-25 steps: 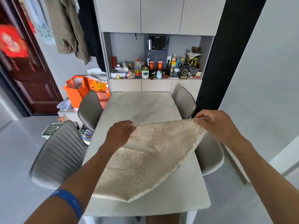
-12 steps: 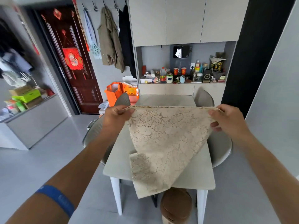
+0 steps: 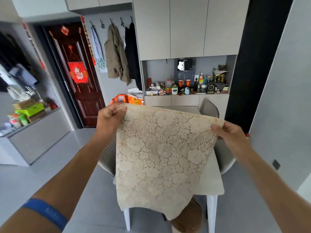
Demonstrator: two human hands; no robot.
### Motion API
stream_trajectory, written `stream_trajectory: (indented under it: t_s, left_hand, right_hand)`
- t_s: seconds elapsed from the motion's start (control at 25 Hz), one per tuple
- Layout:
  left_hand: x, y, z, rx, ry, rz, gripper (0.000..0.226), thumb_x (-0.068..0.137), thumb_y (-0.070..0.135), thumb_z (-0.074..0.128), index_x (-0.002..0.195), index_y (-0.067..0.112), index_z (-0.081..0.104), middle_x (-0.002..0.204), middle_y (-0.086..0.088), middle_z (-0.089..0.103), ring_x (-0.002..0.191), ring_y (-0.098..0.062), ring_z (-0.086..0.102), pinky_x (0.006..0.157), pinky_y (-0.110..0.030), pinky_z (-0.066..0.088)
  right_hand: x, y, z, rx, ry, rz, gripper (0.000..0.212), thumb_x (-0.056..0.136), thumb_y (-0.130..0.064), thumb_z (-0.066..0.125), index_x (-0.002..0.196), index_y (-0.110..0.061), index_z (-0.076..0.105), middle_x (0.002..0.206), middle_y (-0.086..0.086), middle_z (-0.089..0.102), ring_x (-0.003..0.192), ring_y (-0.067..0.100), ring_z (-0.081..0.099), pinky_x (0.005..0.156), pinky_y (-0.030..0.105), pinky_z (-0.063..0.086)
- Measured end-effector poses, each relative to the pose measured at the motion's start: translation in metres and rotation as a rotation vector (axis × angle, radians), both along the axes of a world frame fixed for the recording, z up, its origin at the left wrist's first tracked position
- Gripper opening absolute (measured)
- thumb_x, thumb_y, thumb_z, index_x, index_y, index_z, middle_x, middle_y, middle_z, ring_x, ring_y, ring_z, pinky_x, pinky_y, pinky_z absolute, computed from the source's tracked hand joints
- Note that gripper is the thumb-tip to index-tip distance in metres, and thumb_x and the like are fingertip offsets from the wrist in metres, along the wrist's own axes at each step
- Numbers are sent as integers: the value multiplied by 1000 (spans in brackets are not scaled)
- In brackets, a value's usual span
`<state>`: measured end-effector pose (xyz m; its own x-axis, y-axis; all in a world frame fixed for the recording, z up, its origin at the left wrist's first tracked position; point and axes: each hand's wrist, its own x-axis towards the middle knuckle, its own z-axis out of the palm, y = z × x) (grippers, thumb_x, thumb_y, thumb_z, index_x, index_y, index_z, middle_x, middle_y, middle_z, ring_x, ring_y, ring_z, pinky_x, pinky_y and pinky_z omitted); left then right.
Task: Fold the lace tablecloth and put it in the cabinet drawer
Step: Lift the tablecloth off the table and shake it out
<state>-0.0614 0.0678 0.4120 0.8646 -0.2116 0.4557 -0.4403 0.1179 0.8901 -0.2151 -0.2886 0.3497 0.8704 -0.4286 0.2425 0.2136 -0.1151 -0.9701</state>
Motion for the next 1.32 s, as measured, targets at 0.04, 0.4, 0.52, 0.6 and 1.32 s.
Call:
stream_trajectory:
  t_s: [0.04, 0.4, 0.52, 0.6, 1.32]
  left_hand:
    - [2, 11, -4, 17, 39, -22, 11, 94, 12, 61, 98, 7, 70, 83, -12, 70, 76, -24, 68, 65, -31, 59]
    - [15, 76, -49, 90, 231, 18, 9, 94, 12, 62, 94, 11, 71, 67, 11, 73, 58, -1, 65, 52, -12, 50]
    - [20, 85, -53, 44, 380, -29, 10, 93, 16, 64, 93, 21, 73, 84, 3, 75, 73, -13, 72, 57, -23, 59]
    - [18, 92, -58, 33, 388, -63, 15, 89, 7, 67, 91, 20, 72, 90, -3, 75, 78, -14, 74, 63, -25, 61]
    - [-38, 106, -154, 196, 88, 184, 13, 75, 12, 82, 73, 22, 74, 70, 8, 73, 63, -6, 68, 63, -15, 54]
  right_hand:
    - [1, 8, 4, -7, -27, 6, 13, 89, -21, 69, 101, -20, 72, 94, 1, 78, 86, 16, 74, 67, 21, 59]
    - [3, 72, 50, -142, 32, -94, 33, 84, -19, 75, 54, -27, 67, 51, -10, 66, 41, -3, 57, 37, 10, 40]
    - [7, 79, 43, -88, 120, -118, 22, 85, -23, 75, 64, -21, 66, 57, -1, 66, 37, 5, 50, 33, 17, 35]
    - [6, 83, 31, -31, 150, -111, 15, 85, -24, 74, 72, -20, 68, 64, 5, 68, 40, 11, 56, 34, 20, 40]
    - [14, 116, 30, -195, 28, -123, 18, 85, -19, 74, 69, -18, 64, 49, -5, 61, 36, 5, 44, 35, 15, 37]
